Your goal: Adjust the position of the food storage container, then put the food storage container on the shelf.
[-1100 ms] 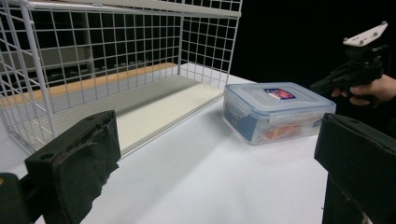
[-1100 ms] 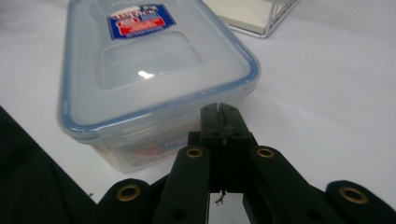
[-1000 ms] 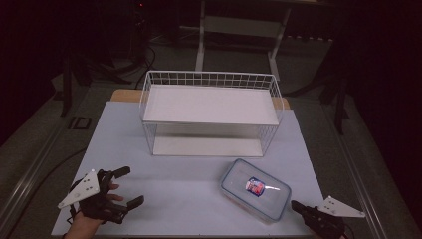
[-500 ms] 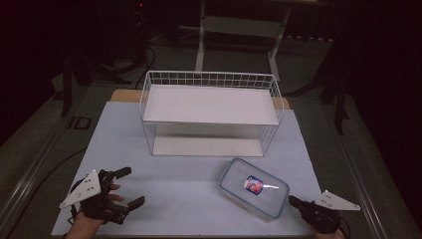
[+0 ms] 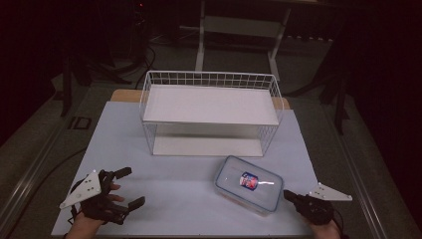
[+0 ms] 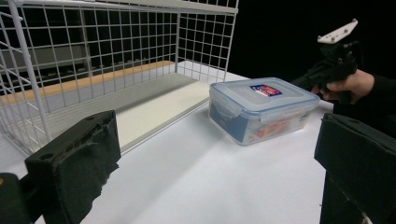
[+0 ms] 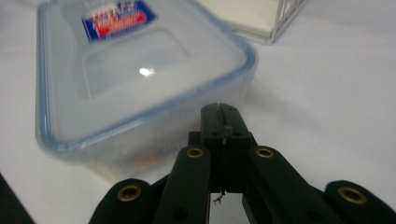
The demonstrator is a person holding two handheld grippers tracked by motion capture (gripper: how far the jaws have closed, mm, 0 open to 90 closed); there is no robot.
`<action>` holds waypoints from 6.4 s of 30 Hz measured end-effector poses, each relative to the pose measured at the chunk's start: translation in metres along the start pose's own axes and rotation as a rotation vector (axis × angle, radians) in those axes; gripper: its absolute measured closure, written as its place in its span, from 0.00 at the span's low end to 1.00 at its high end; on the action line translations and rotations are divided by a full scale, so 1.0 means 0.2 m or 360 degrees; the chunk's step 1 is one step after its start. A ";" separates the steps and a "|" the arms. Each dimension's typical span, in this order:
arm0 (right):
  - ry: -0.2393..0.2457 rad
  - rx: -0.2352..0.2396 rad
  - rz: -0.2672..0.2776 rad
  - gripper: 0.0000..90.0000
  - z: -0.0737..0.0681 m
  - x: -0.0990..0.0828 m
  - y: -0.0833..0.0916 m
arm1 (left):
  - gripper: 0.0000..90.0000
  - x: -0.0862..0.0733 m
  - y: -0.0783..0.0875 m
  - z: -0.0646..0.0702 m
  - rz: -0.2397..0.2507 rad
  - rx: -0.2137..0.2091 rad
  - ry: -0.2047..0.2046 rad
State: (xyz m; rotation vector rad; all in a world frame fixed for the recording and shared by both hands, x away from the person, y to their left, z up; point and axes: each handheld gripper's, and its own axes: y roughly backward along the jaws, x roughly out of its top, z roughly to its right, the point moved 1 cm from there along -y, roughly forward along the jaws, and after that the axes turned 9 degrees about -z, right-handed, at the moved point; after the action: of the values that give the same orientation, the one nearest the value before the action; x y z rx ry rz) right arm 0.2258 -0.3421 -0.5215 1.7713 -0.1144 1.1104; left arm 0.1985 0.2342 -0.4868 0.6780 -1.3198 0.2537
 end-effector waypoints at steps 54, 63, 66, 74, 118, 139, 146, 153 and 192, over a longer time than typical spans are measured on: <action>0.0093 0.0125 -0.0154 1.00 -0.02 0.42 -0.48 | 0.00 -0.01 -0.04 0.03 -0.0012 -0.0070 -0.0001; 0.0080 0.0141 -0.0148 1.00 -0.05 0.47 -0.54 | 0.00 -0.01 -0.05 0.03 -0.0017 -0.0073 -0.0009; 0.0081 0.0131 -0.0146 1.00 -0.05 0.47 -0.54 | 0.00 -0.01 -0.04 0.03 -0.0023 -0.0071 -0.0011; 0.0064 0.0168 -0.0158 1.00 -0.07 0.43 -0.52 | 0.00 -0.01 -0.05 0.03 -0.0030 -0.0075 -0.0011; 0.0088 0.0167 -0.0045 0.89 -0.13 0.52 -0.49 | 0.00 -0.02 -0.10 0.01 -0.0229 0.0019 0.0120; 0.0173 0.0285 0.0307 0.13 -0.31 0.55 -0.15 | 0.00 0.21 -0.23 0.09 -0.0358 -0.0020 0.0209; 0.0219 0.0229 0.0482 0.16 -0.33 0.55 -0.07 | 0.00 0.29 -0.26 0.05 -0.0353 -0.0001 0.0223; 0.0305 0.0099 0.0564 0.21 -0.38 0.55 -0.01 | 0.00 0.36 -0.39 -0.04 -0.0375 0.0013 0.0306; 0.0230 0.0193 0.0383 0.14 -0.42 0.49 -0.10 | 0.44 0.02 -0.68 -0.36 -0.0816 -0.0418 0.1180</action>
State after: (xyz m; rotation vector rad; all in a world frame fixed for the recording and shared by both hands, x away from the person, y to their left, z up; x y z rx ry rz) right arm 0.2396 -0.2288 -0.4576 1.8111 -0.1796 1.4414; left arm 0.3301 0.1686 -0.5319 0.5916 -0.4343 -0.0890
